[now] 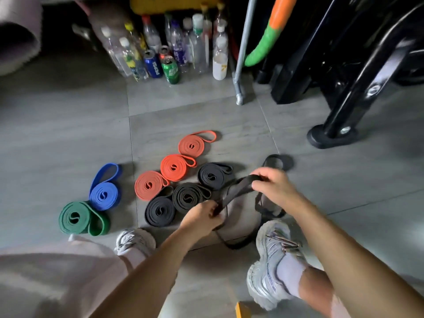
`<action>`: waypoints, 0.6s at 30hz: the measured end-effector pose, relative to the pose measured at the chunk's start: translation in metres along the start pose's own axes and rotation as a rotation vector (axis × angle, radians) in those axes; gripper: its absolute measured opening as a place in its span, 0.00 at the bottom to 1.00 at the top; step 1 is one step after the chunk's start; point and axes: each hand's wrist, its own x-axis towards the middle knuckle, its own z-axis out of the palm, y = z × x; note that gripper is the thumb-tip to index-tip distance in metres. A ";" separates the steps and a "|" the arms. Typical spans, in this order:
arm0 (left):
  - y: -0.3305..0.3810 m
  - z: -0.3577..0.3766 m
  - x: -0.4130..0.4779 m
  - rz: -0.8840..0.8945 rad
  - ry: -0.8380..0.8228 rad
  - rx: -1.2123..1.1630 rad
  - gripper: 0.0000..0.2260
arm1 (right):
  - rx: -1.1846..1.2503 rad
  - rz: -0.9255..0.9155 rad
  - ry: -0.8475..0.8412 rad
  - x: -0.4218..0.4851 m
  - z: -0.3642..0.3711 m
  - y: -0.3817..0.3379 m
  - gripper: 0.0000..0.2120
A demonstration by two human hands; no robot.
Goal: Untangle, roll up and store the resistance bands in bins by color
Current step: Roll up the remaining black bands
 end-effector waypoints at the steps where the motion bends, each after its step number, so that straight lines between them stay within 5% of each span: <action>1: 0.001 -0.005 -0.008 0.023 -0.007 0.046 0.09 | 0.068 0.006 0.087 -0.009 -0.011 -0.003 0.15; 5: 0.009 -0.019 -0.036 0.078 0.122 0.080 0.10 | 0.180 0.032 0.336 -0.044 -0.050 -0.010 0.21; 8: 0.042 -0.043 -0.056 0.195 0.293 -0.163 0.02 | 0.163 0.007 0.386 -0.071 -0.076 -0.011 0.13; 13: 0.114 -0.092 -0.109 0.431 0.302 -0.501 0.08 | -0.211 0.017 0.162 -0.108 -0.085 -0.015 0.03; 16: 0.143 -0.104 -0.144 0.517 0.207 -0.378 0.10 | -0.155 -0.109 0.085 -0.130 -0.071 -0.039 0.24; 18: 0.152 -0.106 -0.159 0.539 0.190 -0.290 0.11 | -0.029 -0.227 0.069 -0.141 -0.062 -0.061 0.28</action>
